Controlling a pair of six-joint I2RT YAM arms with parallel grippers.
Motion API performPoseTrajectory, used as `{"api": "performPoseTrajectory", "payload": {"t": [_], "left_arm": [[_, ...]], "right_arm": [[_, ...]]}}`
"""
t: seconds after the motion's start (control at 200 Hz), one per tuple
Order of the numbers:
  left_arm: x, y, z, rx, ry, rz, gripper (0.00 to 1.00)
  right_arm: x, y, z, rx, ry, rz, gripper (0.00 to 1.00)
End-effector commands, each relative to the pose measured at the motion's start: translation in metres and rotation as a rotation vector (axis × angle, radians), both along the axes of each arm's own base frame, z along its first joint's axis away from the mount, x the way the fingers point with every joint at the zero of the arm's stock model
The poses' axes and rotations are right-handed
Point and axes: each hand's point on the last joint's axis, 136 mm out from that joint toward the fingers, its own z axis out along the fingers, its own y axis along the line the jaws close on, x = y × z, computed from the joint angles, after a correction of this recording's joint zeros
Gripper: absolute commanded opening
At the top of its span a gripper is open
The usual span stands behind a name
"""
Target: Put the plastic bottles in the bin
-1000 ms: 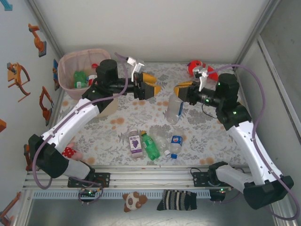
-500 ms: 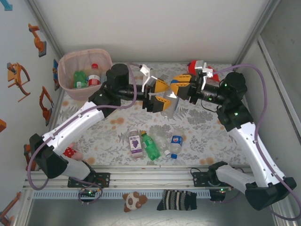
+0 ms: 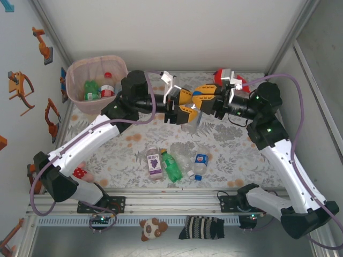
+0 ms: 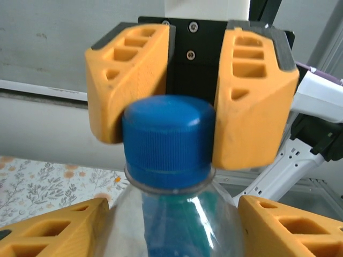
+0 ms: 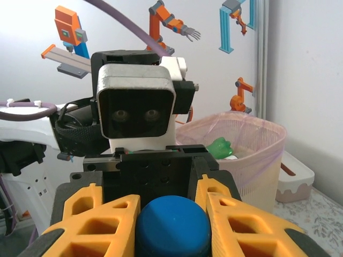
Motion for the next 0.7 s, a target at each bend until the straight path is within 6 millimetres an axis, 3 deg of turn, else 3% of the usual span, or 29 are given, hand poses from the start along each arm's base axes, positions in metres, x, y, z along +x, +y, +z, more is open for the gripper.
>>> {"api": "performPoseTrajectory", "payload": {"t": [0.0, 0.511, 0.696], "left_arm": [[-0.0076, -0.0036, 0.0073, -0.009, -0.004, -0.042, 0.6], [-0.0113, -0.0096, 0.0021, 0.009, 0.028, -0.083, 0.65], [-0.0123, -0.0091, 0.0023, 0.008, 0.025, -0.089, 0.57]], "right_arm": [[-0.0159, -0.0031, 0.0212, 0.025, -0.102, 0.013, 0.0], [-0.0172, -0.0021, 0.0239, 0.031, -0.106, 0.004, 0.0], [-0.0169, -0.0014, 0.0234, 0.03, -0.103, 0.003, 0.0]]}}
